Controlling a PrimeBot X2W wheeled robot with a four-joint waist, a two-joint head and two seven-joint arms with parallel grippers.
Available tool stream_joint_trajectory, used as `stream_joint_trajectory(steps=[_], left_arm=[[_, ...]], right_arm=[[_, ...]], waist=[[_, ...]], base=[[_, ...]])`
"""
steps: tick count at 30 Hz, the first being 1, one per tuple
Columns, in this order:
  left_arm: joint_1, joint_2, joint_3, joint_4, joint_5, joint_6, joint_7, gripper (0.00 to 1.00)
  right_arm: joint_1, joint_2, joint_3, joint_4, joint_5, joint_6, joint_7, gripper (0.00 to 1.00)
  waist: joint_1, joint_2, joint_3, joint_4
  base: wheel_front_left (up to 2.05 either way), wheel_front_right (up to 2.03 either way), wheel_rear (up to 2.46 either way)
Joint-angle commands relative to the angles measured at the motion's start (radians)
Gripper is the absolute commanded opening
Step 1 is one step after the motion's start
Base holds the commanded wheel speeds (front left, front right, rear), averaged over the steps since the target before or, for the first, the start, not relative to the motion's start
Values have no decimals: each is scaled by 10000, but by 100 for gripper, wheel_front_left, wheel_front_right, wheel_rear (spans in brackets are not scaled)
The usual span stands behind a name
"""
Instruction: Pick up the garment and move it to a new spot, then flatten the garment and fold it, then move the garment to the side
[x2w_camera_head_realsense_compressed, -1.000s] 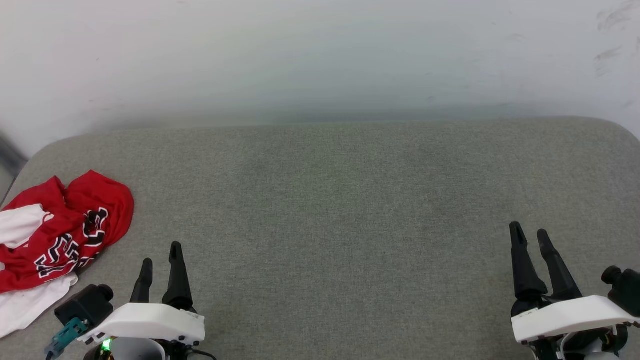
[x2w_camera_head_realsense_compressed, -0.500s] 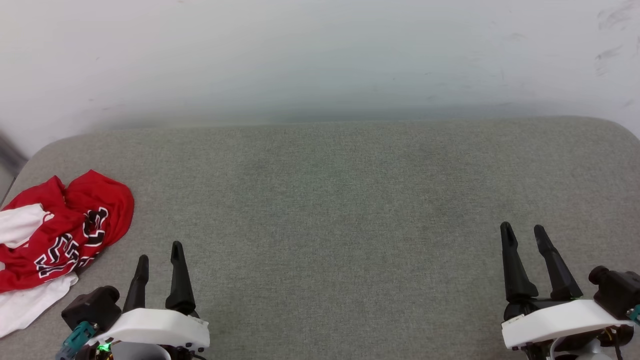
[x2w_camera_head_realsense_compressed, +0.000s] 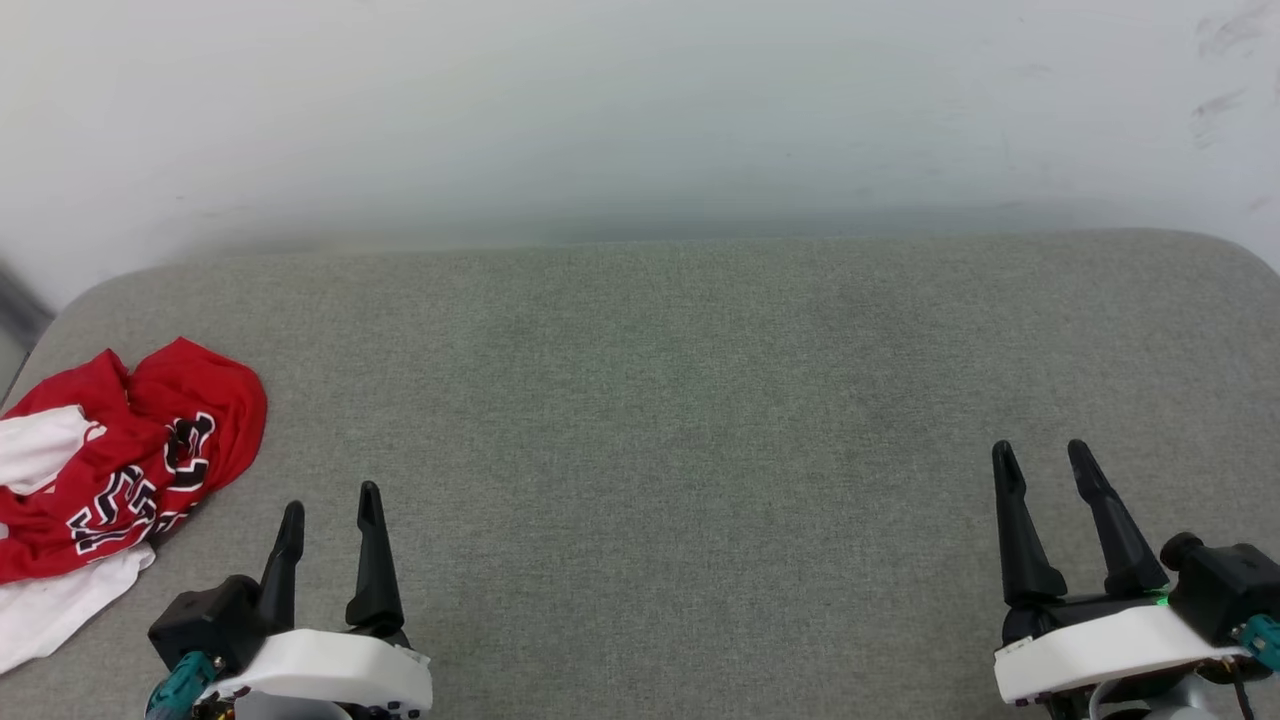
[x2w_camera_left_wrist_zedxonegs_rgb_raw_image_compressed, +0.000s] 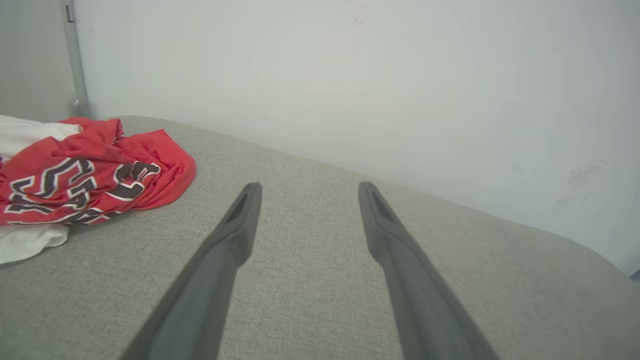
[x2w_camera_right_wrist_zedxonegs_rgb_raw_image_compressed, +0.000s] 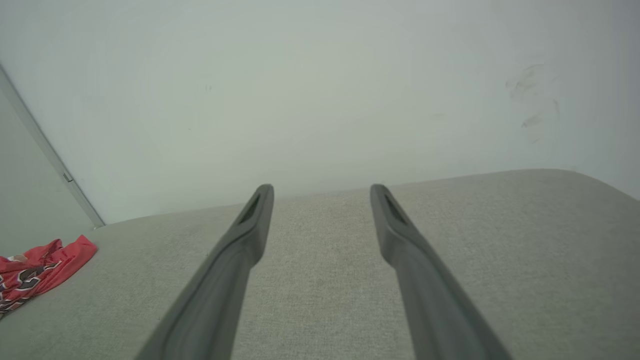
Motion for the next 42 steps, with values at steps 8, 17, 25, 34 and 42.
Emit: stream_joint_trajectory(steps=[8,17,25,34,42], left_arm=[[93,-43,49,-114,881,-368,-266,100],[188,-94,131,-65,1621,-493,-458,100],[249,-111,195,10,2044,-706,-605,100],[364,-112,179,108,2511,-654,-766,100],[404,-111,224,251,2682,-619,-857,100]], right_arm=[[133,4,37,-190,-819,0,-261,100],[217,6,35,-130,-1360,0,-456,100],[319,8,2,-133,-1673,-1,-597,100],[364,10,-13,-123,-1920,-1,-769,100],[403,11,-27,-121,-1877,-1,-856,100]], waist=[[0,0,30,-1],[0,0,27,-33],[0,0,-4,-24],[0,0,-53,-22],[0,0,-84,-33]], base=[[0,0,0],[0,0,0],[0,0,0],[0,0,0],[0,0,0]])
